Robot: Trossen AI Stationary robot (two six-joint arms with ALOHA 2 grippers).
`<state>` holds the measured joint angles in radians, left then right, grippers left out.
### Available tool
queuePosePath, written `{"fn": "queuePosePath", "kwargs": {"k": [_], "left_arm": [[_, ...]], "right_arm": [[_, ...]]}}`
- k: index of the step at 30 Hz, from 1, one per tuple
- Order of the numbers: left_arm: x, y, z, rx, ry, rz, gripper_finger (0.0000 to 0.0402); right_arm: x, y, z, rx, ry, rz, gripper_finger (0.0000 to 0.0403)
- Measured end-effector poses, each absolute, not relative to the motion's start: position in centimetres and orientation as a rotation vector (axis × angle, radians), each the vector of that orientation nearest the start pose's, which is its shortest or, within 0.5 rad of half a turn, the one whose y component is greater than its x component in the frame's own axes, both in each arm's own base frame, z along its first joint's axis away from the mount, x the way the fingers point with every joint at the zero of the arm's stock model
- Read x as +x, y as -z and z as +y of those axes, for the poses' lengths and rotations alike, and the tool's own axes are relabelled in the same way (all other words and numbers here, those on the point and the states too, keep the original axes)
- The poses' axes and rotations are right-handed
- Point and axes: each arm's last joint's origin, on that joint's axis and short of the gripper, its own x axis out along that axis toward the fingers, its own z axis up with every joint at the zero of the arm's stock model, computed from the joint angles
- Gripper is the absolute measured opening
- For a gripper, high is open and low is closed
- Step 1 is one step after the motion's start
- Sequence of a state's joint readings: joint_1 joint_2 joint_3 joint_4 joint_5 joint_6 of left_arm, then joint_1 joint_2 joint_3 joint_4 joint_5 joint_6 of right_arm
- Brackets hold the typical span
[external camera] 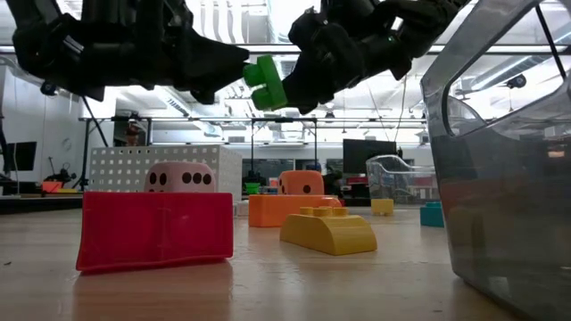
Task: Pick & Place Toys
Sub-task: Put the large green game piece into the white bin
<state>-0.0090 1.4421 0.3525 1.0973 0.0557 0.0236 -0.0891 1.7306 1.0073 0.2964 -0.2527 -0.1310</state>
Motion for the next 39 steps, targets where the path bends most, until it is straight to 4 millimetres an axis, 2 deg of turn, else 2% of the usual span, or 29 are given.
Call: {"fn": "queuePosePath", "kwargs": {"k": [7,17,23,26,29,31,39], "left_arm": [[25.6,-16.7,-0.4,0.027,0.064,-0.038,0.0185],[27.7,-16.8,-0.4,0.027,0.063,-0.061,0.0185],[28.0,-16.8,-0.4,0.027,0.060,-0.058,0.0184],[28.0,-16.9,-0.4,0.028,0.060,-0.060,0.0168],[28.0,-16.9,-0.4,0.032,0.059,-0.060,0.0134],[28.0,-16.9,-0.4,0.035,0.056,-0.058,0.0131],[28.0,-16.8,-0.5,0.037,0.067,-0.045,0.0131]], "right_arm": [[37.3,-21.1,-2.6,-0.066,-0.186,0.374,0.0019],[37.3,-21.1,-2.6,-0.067,-0.186,0.363,0.0019],[37.3,-21.1,-2.6,-0.064,-0.186,0.366,0.0019],[37.3,-21.1,-2.6,-0.065,-0.186,0.364,0.0019],[37.3,-21.1,-2.6,-0.063,-0.185,0.368,0.0019],[37.3,-21.1,-2.6,-0.063,-0.185,0.370,0.0021],[37.3,-21.0,-2.7,-0.001,-0.157,0.387,0.0071]]}}
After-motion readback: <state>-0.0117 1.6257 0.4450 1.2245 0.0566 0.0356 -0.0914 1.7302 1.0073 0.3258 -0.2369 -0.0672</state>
